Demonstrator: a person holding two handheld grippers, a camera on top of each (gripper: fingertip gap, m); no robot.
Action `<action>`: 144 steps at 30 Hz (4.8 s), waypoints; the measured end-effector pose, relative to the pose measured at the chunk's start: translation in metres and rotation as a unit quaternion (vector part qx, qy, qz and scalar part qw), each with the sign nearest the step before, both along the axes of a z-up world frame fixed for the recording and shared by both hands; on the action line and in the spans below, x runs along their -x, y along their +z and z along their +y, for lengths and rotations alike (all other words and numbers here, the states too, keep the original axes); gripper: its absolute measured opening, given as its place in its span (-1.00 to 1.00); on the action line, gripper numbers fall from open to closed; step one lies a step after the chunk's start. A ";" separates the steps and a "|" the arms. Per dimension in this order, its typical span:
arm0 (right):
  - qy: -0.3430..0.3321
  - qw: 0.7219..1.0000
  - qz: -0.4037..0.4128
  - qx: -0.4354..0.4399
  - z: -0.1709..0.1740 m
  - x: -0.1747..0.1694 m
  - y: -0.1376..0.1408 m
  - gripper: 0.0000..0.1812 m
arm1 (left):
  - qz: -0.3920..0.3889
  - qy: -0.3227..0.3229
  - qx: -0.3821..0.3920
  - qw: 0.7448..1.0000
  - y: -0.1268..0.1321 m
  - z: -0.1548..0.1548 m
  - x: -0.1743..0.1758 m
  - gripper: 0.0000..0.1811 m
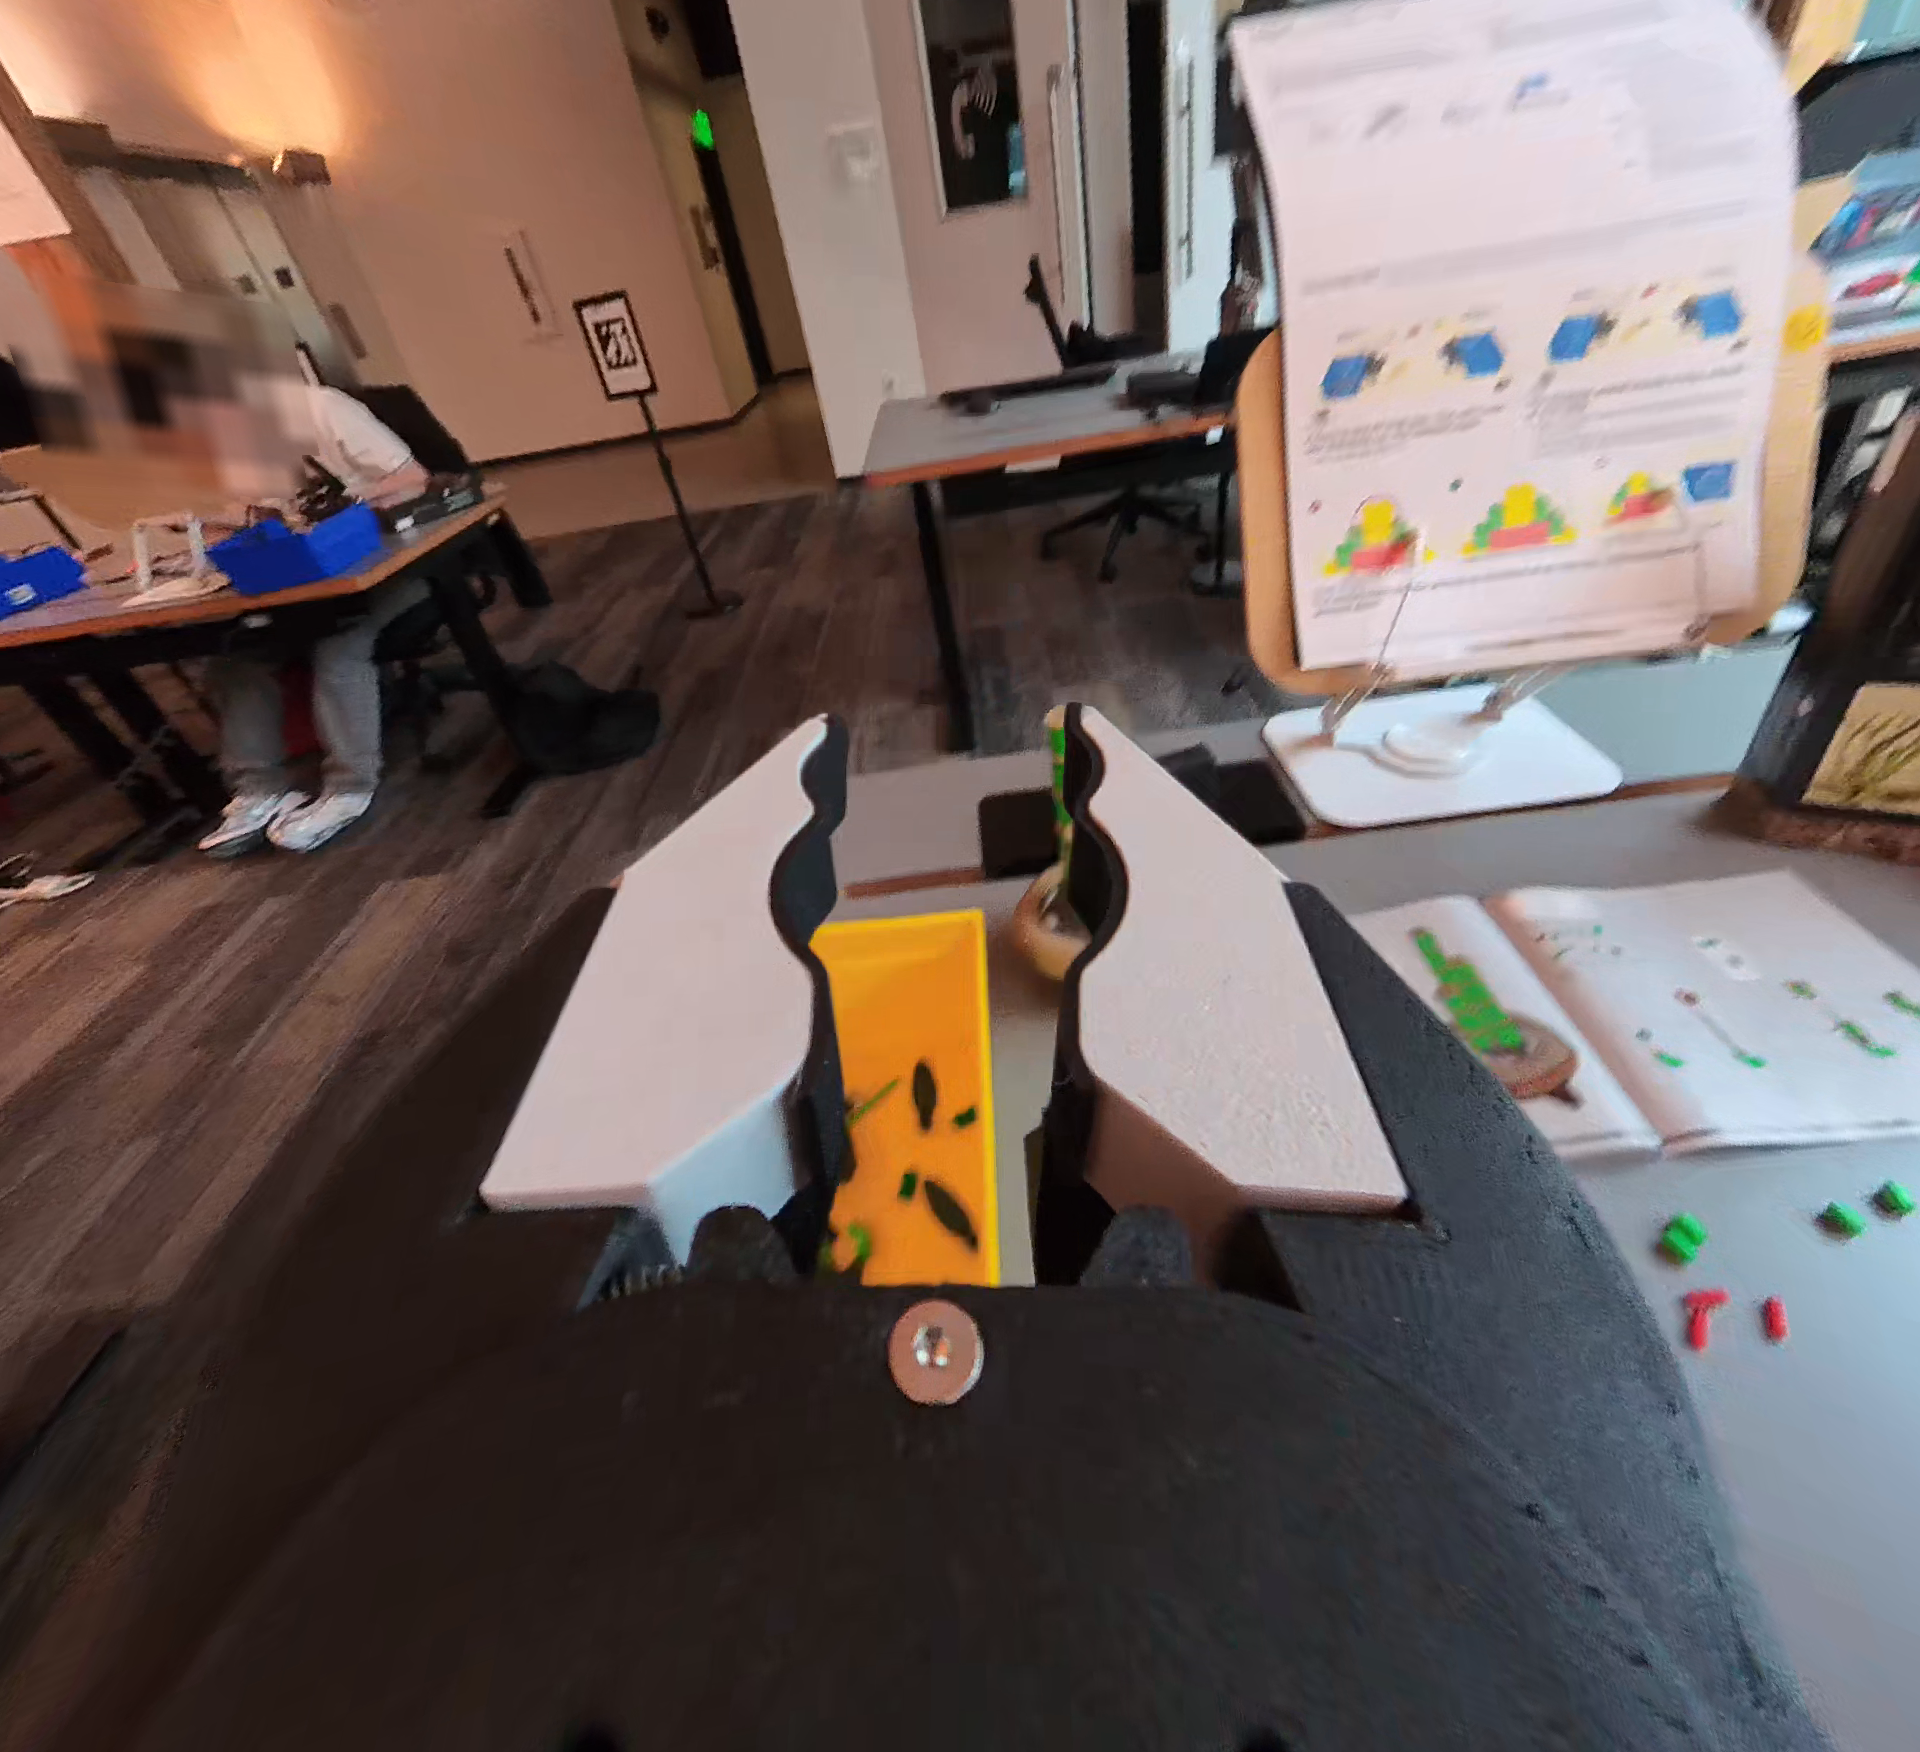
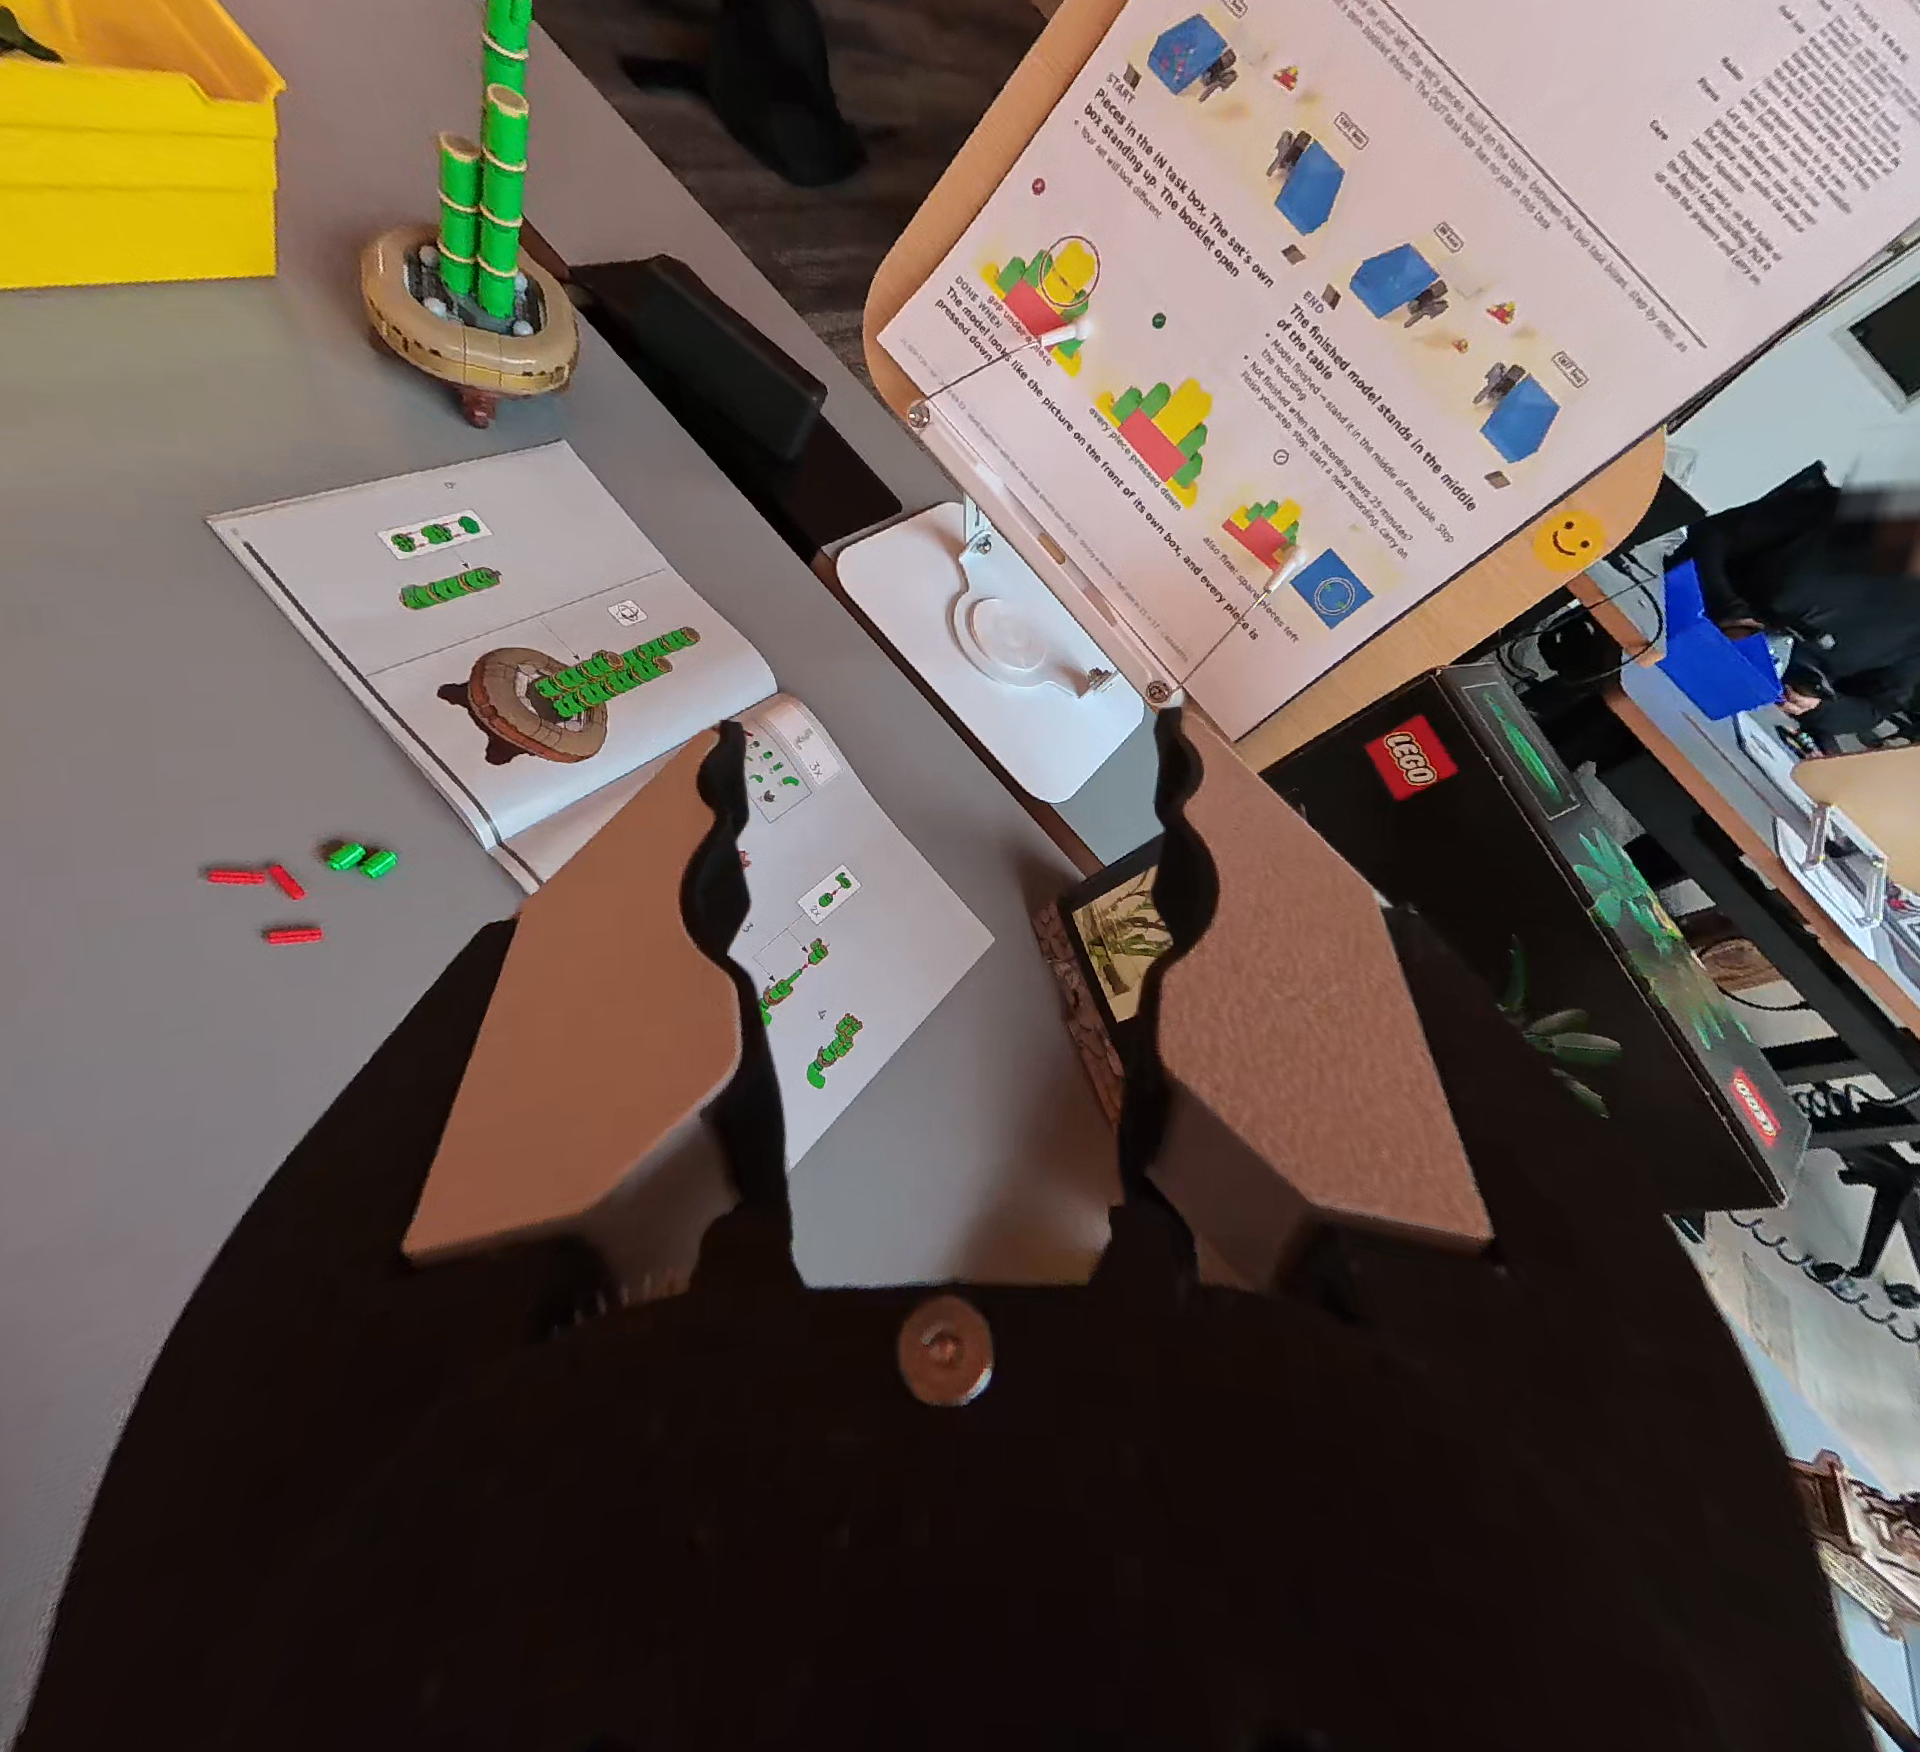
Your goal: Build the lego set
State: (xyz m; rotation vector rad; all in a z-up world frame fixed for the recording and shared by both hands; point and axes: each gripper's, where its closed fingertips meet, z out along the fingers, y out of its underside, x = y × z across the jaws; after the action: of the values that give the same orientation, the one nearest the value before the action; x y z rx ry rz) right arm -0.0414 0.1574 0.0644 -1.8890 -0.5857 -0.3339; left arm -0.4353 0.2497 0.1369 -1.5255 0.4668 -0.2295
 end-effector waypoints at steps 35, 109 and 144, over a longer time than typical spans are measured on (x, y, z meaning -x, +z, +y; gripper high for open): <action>0.001 0.996 -0.056 0.075 0.017 -0.011 -0.045 -0.17 | 0.104 0.163 0.631 0.751 -0.309 0.067 0.160 -0.69; 0.049 0.982 -0.134 0.121 0.009 0.007 -0.068 -0.19 | 0.259 0.201 0.602 0.728 -0.337 0.085 0.197 -0.91; 0.067 0.977 -0.151 0.135 0.009 0.020 -0.077 -0.19 | 0.208 0.128 0.628 0.739 -0.334 0.059 0.188 -0.85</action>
State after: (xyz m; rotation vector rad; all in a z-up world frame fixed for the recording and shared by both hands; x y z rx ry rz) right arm -0.0614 0.1660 -0.0125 -2.0602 -1.0009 -0.4764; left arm -0.6235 0.3082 -0.1976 -3.0018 0.4464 0.0712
